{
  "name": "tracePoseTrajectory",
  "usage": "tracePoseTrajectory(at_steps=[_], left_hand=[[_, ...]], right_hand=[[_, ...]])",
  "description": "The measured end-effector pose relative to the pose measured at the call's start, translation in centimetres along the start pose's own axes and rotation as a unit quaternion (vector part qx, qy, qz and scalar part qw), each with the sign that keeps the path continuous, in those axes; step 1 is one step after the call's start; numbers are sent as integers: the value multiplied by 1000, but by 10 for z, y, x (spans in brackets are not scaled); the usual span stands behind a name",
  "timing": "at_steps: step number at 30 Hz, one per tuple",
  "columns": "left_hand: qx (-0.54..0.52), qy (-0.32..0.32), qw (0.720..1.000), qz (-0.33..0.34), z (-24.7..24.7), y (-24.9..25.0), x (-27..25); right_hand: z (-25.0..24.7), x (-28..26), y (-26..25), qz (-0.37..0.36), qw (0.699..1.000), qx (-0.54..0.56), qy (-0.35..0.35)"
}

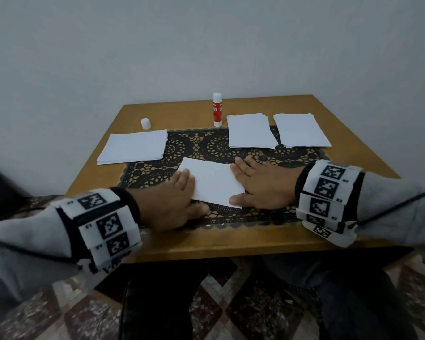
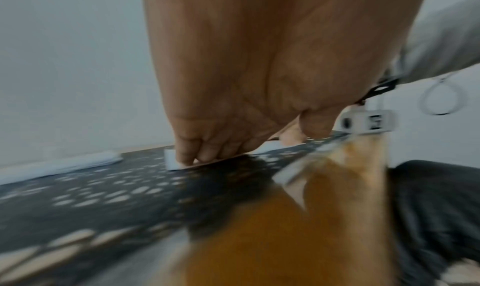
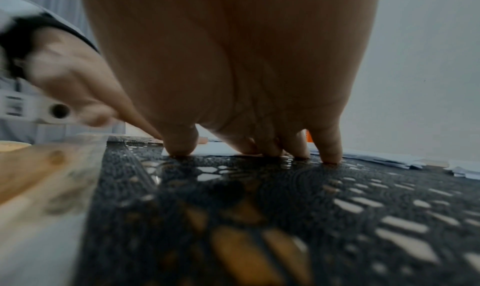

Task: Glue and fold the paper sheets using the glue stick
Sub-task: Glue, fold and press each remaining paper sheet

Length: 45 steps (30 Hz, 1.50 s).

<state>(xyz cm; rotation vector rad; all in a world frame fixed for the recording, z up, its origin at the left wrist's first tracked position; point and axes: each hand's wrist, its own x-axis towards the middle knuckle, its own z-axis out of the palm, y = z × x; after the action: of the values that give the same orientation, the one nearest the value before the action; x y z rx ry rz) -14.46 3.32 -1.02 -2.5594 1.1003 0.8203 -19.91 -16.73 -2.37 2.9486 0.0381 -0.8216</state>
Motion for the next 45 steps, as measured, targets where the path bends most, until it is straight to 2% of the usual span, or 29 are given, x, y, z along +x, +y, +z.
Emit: tracePoseTrajectory(at_steps=[3,7,9,12,14,17,19,23,24,28,33,38,42,45], left_hand=[[11,19,999,-37,-5,-7,10],[18,-3,999,30,-5,18,11],[4,6,999,38,-12,15,20],[-5,42,999,-17,-23,-3,34],[6,42,998,-34,-23,-3,37],[18,15,999,26,-16,18,29],[2,11,999,43,-19,17,29],[4,35,999,-29,-28,-8,39],[16,33,999,-29,-25,-6,39],[27,14,999,34,-16,10,29],[26,56,998,-26,-28,-16,40],[21,79,996,26,-29,-7,37],[31,97,995,-18,-30,-21,47],[46,99,994,5,-26,-13,45]], right_hand=[[0,-1,0,1,1000,2,1],[0,0,0,0,1000,7,1],[0,0,0,-1,1000,2,1],[0,-1,0,0,1000,4,2],[0,0,0,0,1000,5,3],[1,1,1,-1,1000,3,6],[0,1,1,-3,1000,2,6],[1,0,0,-1,1000,5,3],[1,1,1,-1,1000,5,4],[0,2,2,-2,1000,10,4],[0,0,1,-1,1000,11,2],[-1,1,1,2,1000,19,4],[0,1,2,0,1000,21,7],[0,1,4,-2,1000,23,12]])
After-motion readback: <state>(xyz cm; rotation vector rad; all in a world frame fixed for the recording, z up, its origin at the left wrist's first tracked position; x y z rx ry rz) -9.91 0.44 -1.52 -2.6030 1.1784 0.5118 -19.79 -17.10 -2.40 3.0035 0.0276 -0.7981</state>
